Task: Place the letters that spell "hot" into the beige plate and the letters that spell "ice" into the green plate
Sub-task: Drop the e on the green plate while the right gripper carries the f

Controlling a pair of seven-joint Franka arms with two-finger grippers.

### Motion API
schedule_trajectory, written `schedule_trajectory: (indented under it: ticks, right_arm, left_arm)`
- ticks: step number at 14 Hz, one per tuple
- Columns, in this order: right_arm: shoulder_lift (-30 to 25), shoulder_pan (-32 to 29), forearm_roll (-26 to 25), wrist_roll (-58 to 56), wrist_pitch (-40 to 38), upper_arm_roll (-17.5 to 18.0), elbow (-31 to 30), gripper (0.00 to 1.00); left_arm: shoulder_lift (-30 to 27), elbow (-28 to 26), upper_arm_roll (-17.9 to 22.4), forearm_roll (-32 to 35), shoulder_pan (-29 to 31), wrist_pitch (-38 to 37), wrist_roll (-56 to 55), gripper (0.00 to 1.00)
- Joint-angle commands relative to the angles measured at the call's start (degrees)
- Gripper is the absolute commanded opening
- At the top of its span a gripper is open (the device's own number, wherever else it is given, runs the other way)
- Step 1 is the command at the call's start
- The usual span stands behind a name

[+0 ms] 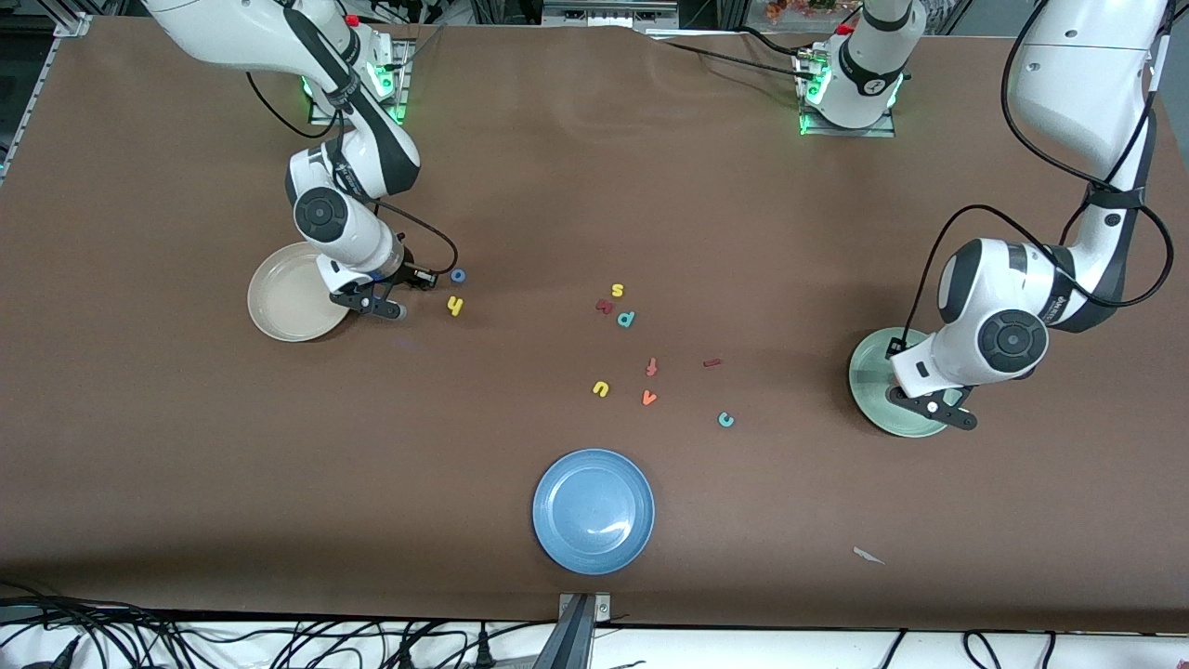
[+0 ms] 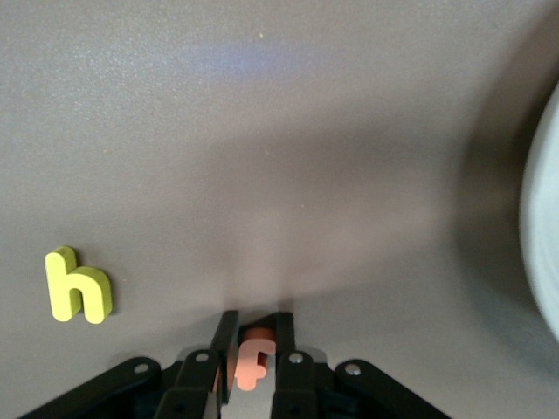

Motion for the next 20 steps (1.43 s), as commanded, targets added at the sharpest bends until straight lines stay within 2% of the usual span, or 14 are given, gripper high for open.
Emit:
schedule_trajectory:
  ticks: [1, 4, 6, 9, 12, 14, 15, 17, 20]
  right_arm:
    - [-0.25, 0.29, -0.89, 0.57, -1.34, -0.02, 0.0, 0.21]
    - [-1.04, 0.29, -0.89, 0.3, -1.53, -0.02, 0.09, 0.21]
    - [-1.74, 0.29, -0.89, 0.21, -3.53, -0.11, 0.7, 0.21]
    - [-3.06, 0.29, -0.89, -0.22, -9.68, -0.11, 3.77, 0.2]
    - [-3.68, 0.29, -0.89, -2.15, -19.68, -0.46, 10.08, 0.2]
    - [-3.5, 0.29, -0.89, -6.09, -29.51, -2.9, 16.58, 0.2]
    - [-2.89, -0.23, -0.8, -10.2, -32.09, -4.49, 19.05, 0.2]
    - [-2.71, -1.11, -0.89, -17.94, -32.38, -7.83, 19.78, 0.2]
    - [0.36, -2.78, -1.93, -28.14, -29.84, -12.14, 20.13, 0.2]
  left_arm:
    - [0.13, 1.67, -0.38, -0.55, -0.08, -0.91, 0.08, 1.0]
    - [0.04, 1.94, -0.55, -8.72, -0.52, -0.91, -1.41, 1.0]
    - [0.04, 2.99, -0.9, -11.72, -1.31, -0.91, -3.95, 1.0]
    - [0.13, 3.78, -2.13, -15.4, -2.72, -0.82, -9.66, 1.0]
    - [0.22, 3.87, -2.66, -16.47, -5.96, -0.38, -17.12, 1.0]
    - [0.39, 3.78, -2.66, -16.91, -8.42, 1.1, -22.31, 1.0]
    - [0.65, 3.7, -2.66, -18.13, -9.48, 2.25, -24.08, 1.0]
    - [1.44, 3.43, -2.66, -18.85, -11.24, 4.09, -28.03, 1.0]
    - [2.58, 3.25, -2.58, -18.85, -14.14, 7.61, -35.23, 1.0]
